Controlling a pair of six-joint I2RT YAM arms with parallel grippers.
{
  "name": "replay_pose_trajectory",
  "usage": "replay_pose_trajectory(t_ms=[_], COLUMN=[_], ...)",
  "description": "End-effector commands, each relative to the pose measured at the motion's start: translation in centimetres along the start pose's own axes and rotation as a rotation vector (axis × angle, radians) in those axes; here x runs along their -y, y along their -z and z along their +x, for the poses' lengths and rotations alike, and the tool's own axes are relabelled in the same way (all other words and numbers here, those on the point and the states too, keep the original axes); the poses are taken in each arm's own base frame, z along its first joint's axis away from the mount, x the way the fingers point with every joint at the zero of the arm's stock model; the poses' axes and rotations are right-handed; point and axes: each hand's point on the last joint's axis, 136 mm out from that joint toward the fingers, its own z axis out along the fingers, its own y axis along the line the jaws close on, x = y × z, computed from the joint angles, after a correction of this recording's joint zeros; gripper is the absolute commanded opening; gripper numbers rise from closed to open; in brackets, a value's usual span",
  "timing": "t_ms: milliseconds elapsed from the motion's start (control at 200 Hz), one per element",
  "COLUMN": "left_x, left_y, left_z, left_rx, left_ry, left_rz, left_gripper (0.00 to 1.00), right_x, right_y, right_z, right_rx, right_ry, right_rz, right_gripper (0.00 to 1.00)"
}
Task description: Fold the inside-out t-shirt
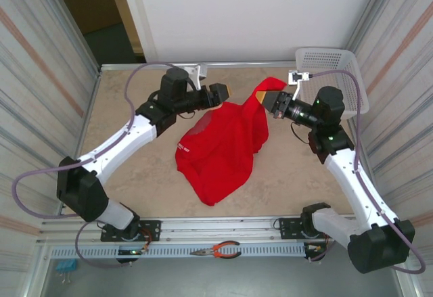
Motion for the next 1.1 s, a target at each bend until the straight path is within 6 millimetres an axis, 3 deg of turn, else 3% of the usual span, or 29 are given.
replay_pose_trajectory(t_ms=[0,165,336,566,616,676,711,792,842,1047,1092], left_x=[4.3,6.3,8.0,7.1,7.7,8.3,8.3,7.8,7.4,6.0,6.0], left_y=[1.7,1.0,-0.9,-4.0,-4.4,-4.9,-5.1,-5.0,-4.5,-1.3,-0.9], left_z=[-2.4,-2.9,-1.1,1.5,1.6,1.6,1.4,0.6,0.0,-2.5,-2.7], left_rx=[0.105,0.101,0.041,-0.051,-0.07,-0.088,-0.079,-0.046,-0.014,0.126,0.137], left_ry=[-0.105,-0.113,-0.092,0.018,0.032,0.05,0.06,0.059,0.045,-0.021,-0.028], left_rz=[0.129,0.192,0.309,0.415,0.47,0.532,0.541,0.516,0.48,0.357,0.359], left_gripper=[0.6,0.64,0.66,0.65,0.55,0.17,0.0,0.0,0.0,0.0,0.0], right_x=[-1.6,-1.7,-1.1,-0.7,-0.5,-0.2,0.1,1.8,1.9,9.2,11.1], right_y=[0.1,-0.1,-0.4,-0.3,-0.2,0.0,0.2,0.6,1.5,3.9,4.6], right_z=[-0.1,0.8,1.1,1.3,1.4,1.6,1.7,2.5,2.9,8.7,10.1], right_rx=[-0.013,-0.05,-0.054,-0.053,-0.049,-0.042,-0.037,-0.033,-0.013,-0.011,-0.012], right_ry=[0.022,0.013,0.005,0.002,-0.001,-0.005,-0.009,-0.035,-0.03,-0.14,-0.171], right_rz=[-0.077,-0.105,-0.097,-0.088,-0.081,-0.066,-0.054,0.002,0.029,0.281,0.348], right_gripper=[0.0,0.0,0.0,0.0,0.0,0.0,0.0,0.0,0.0,0.0,0.15])
